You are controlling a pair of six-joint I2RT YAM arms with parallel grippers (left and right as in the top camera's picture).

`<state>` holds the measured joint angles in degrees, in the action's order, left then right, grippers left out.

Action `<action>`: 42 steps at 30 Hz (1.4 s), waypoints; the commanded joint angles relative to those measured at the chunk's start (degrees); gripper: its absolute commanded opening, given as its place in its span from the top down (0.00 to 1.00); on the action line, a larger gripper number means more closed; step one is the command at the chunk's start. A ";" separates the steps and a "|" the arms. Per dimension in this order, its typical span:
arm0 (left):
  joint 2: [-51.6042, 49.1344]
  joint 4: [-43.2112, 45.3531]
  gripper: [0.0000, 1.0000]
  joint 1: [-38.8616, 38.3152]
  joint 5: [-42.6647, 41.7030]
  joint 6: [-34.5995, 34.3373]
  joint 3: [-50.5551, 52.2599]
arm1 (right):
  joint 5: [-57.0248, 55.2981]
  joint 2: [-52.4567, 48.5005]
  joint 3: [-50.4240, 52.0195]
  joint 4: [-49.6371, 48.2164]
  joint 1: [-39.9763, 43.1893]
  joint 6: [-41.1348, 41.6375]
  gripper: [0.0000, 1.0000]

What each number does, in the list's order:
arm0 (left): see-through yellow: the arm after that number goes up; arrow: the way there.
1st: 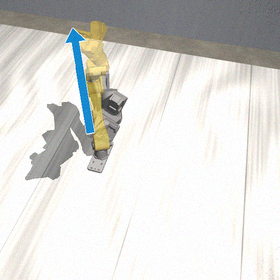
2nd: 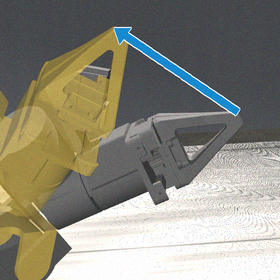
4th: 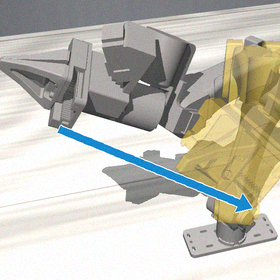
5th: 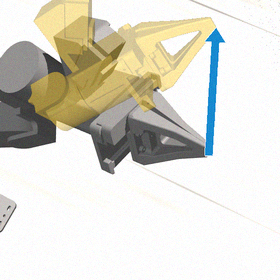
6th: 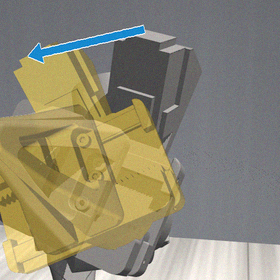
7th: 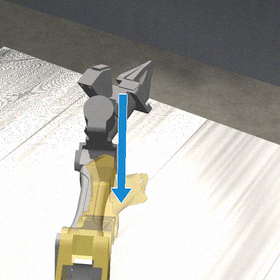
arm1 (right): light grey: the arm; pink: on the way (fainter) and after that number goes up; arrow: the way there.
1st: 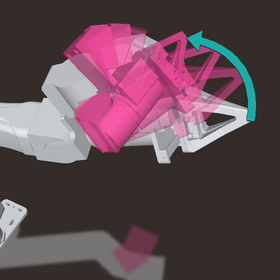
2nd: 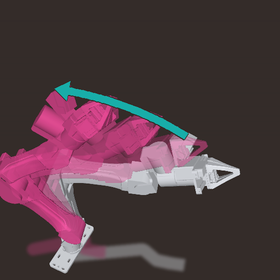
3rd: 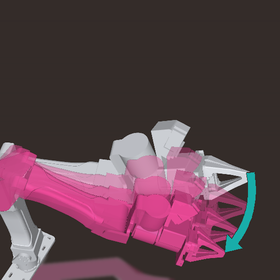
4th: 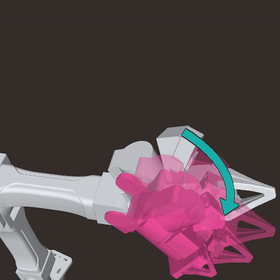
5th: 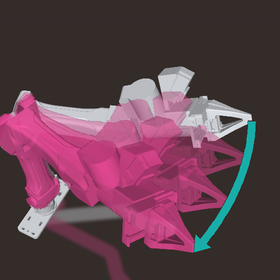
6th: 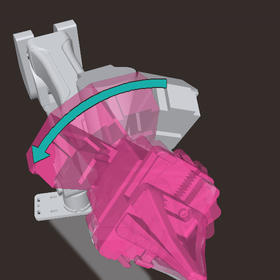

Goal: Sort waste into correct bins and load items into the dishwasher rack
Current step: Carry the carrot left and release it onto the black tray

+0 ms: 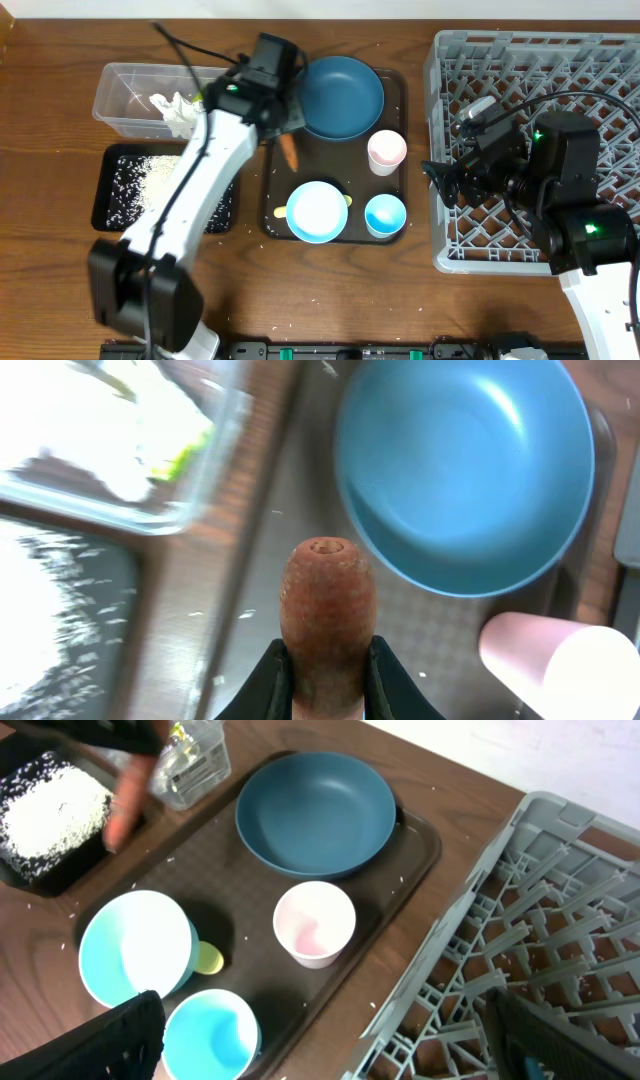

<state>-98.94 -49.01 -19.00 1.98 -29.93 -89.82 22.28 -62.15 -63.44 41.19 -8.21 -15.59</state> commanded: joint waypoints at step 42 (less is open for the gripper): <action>7.96 16.85 0.66 29.07 16.63 -25.22 34.29 | 0.24 -0.02 -1.29 0.83 0.68 0.57 0.01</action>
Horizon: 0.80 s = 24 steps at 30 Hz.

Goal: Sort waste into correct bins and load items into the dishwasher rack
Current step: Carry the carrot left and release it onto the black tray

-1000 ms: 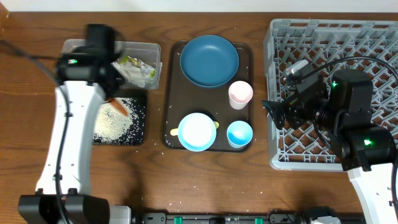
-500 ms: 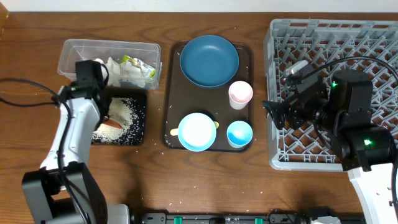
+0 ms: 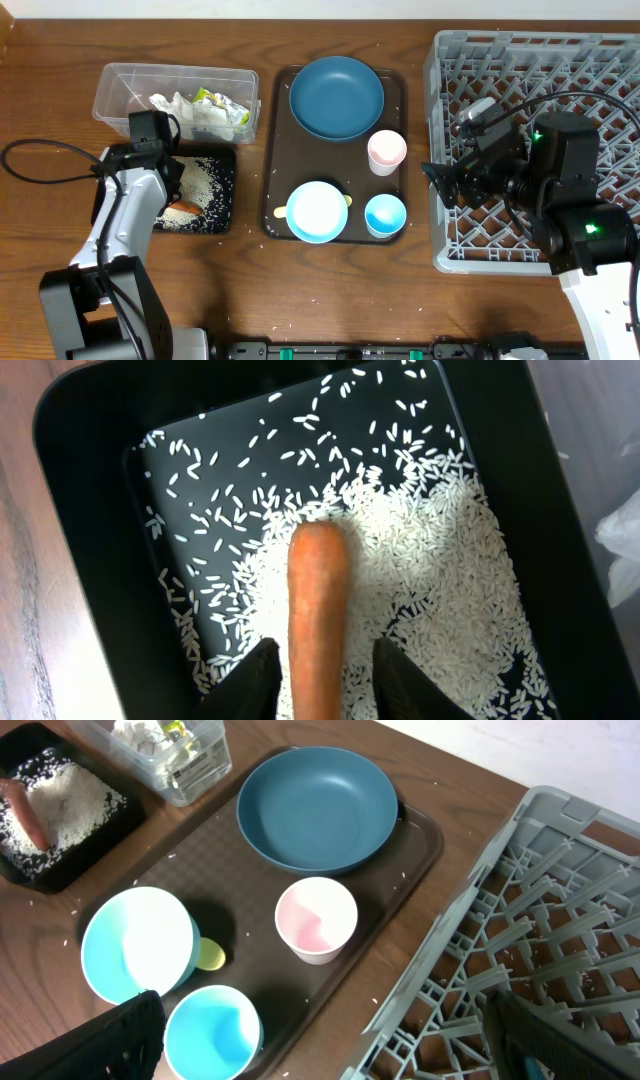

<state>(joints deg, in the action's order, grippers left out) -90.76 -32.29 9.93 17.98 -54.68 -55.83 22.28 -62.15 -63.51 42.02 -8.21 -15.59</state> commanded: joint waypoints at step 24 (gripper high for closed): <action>13.60 -4.68 0.49 -3.04 -33.75 32.87 -7.26 | -7.50 -0.02 -1.22 -15.58 0.72 27.41 0.01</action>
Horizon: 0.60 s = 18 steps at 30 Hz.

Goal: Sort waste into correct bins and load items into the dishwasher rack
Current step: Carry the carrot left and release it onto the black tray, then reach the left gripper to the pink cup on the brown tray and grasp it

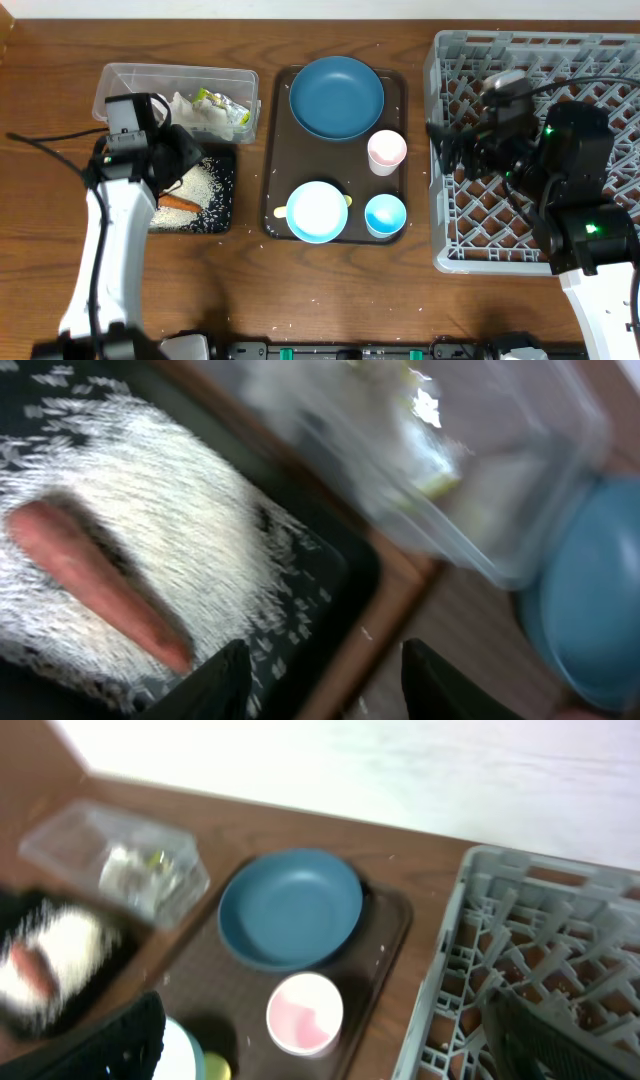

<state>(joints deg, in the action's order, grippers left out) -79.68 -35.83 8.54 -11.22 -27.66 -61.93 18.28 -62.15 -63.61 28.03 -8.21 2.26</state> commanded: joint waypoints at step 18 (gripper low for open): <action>-6.73 -18.99 0.49 -23.43 6.82 8.61 -25.90 | -3.32 -13.86 -22.53 19.82 0.63 8.37 0.01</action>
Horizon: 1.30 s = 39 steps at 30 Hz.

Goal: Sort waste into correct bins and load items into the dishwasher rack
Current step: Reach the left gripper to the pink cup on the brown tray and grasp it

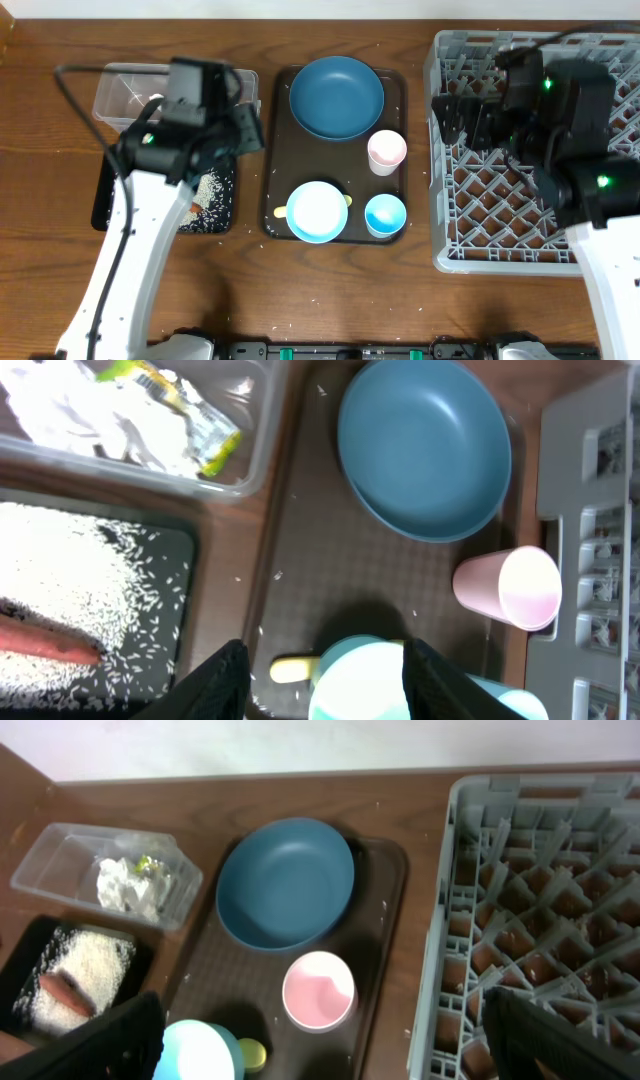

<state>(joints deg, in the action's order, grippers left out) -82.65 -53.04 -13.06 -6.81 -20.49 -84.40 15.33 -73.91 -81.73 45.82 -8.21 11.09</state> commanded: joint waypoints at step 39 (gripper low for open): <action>-26.34 19.98 0.41 -13.60 -7.48 3.06 -9.86 | -3.32 -28.96 -17.11 17.70 -2.10 3.21 0.04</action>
<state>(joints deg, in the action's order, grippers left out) -104.07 -34.22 -25.17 -9.34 -18.48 -92.58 12.69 -104.33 -97.84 62.67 -12.67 13.23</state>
